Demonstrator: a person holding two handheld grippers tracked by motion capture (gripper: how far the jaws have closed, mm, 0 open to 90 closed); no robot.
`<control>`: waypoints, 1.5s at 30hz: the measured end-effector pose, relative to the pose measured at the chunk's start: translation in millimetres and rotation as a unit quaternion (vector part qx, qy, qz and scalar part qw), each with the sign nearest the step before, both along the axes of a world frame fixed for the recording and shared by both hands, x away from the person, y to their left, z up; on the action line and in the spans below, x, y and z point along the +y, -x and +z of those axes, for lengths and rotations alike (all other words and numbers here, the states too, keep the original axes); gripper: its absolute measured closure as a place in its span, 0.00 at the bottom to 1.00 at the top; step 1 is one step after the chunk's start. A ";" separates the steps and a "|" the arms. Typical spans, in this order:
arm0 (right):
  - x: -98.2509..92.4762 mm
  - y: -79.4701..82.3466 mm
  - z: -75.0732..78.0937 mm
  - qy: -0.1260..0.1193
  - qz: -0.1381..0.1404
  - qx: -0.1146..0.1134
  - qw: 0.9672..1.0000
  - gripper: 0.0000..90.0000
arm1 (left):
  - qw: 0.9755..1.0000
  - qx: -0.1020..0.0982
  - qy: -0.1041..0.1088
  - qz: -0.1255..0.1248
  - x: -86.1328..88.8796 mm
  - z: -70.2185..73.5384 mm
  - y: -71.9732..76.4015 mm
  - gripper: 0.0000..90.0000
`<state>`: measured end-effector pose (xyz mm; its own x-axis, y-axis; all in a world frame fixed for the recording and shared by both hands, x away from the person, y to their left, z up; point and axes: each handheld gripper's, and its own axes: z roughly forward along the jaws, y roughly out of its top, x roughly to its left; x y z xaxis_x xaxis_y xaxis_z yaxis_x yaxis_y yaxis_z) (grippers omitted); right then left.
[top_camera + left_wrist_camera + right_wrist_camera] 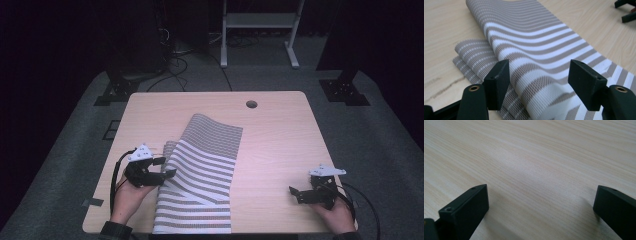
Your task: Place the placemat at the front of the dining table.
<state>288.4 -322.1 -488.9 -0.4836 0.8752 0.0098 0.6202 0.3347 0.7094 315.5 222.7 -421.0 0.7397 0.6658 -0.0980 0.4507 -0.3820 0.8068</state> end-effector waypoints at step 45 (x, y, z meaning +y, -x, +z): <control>0.4 0.5 0.0 0.000 0.000 0.000 1.000 0.00 | 1.000 -0.004 -0.003 0.017 -17.4 10.6 -47.2 0.96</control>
<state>287.9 -321.7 -488.9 -0.4831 0.8755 0.0096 0.6203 0.3344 0.7095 362.7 205.2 -410.5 0.7174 0.6911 -0.0875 0.4570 -0.3720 0.8079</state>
